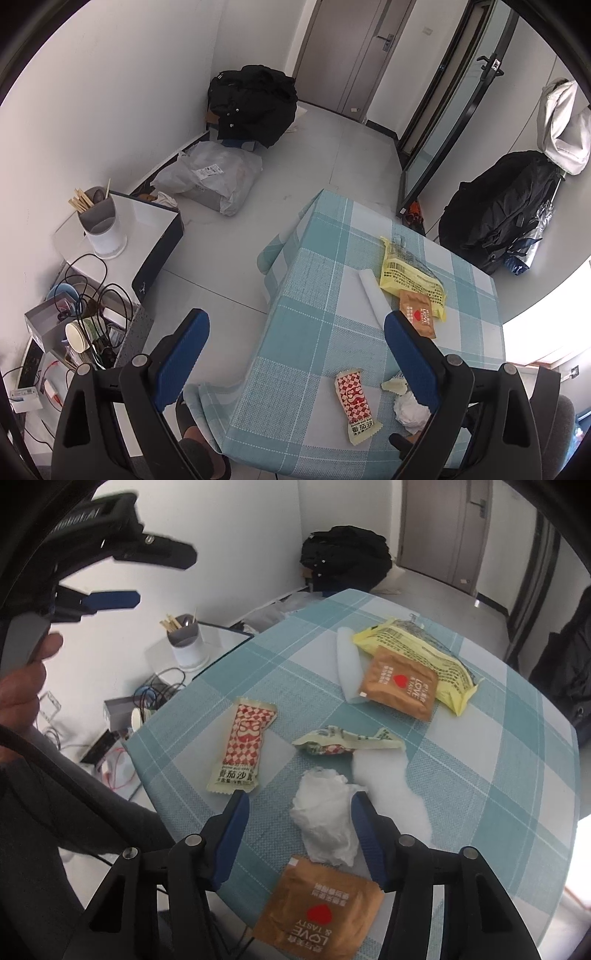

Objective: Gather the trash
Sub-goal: 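Lower the right gripper onto the crumpled white tissue and close it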

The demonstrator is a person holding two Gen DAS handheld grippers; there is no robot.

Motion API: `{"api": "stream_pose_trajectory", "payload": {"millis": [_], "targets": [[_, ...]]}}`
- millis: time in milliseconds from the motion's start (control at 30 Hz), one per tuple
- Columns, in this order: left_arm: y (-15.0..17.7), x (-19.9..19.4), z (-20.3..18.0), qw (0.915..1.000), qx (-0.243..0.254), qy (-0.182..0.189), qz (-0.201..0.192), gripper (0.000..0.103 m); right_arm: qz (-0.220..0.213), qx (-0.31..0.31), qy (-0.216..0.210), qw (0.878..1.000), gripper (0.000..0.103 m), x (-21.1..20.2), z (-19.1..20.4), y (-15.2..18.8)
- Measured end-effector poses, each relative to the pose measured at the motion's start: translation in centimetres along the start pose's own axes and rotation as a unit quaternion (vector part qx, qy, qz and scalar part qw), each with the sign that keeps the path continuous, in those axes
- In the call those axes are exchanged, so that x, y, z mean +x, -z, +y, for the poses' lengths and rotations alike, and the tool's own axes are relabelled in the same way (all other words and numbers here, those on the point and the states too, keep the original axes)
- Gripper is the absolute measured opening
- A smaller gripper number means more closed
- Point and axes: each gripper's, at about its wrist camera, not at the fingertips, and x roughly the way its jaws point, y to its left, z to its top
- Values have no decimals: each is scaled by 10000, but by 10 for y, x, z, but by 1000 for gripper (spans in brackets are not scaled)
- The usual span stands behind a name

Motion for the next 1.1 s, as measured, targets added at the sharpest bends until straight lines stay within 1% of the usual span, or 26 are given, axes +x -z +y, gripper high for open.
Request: {"api": "stream_pose_trajectory", "payload": {"millis": [67, 133, 167, 200, 267, 367, 433, 600, 667, 800, 900, 967, 1067, 1100], "targets": [[0, 1, 1, 10000, -31, -4, 24, 94, 75, -163, 162, 9997, 55, 5, 5, 1], [-1, 1, 0, 10000, -41, 10, 31, 94, 184, -226, 303, 9991, 45, 12, 5, 2], [0, 1, 0, 10000, -40, 5, 33, 94, 226, -214, 354, 9989, 42, 15, 4, 2], [-1, 1, -1, 10000, -30, 11, 32, 94, 227, -176, 394, 9988, 38, 18, 2, 2], [0, 1, -2, 10000, 32, 0, 21, 94, 197, -185, 385, 9989, 30, 18, 0, 0], [2, 3, -3, 9999, 125, -67, 10, 94, 213, -168, 344, 9990, 26, 19, -3, -2], [2, 5, -4, 9998, 178, -103, 22, 94, 196, -133, 319, 9992, 21, 17, -4, -1], [3, 9, -4, 9998, 164, -93, 111, 94, 2, 149, 150, 9998, 18, 3, -14, -2], [3, 8, -4, 9998, 155, -101, 84, 94, -142, 287, 52, 9995, 18, -8, -20, -3], [8, 2, -12, 9995, 310, -102, 47, 94, -563, 630, -112, 9964, 18, -34, -34, -3], [14, -9, -21, 9990, 439, 80, -37, 94, -823, 750, -38, 9938, 18, -55, -43, -2], [19, -11, -30, 9979, 591, 245, 30, 94, -1001, 841, 35, 9914, 18, -69, -50, 1], [25, -12, -43, 9959, 830, 356, 107, 94, -1149, 1001, 173, 9882, 18, -85, -64, 6], [28, -12, -48, 9947, 908, 455, 170, 94, -1192, 1047, 209, 9871, 18, -89, -67, 8]]}}
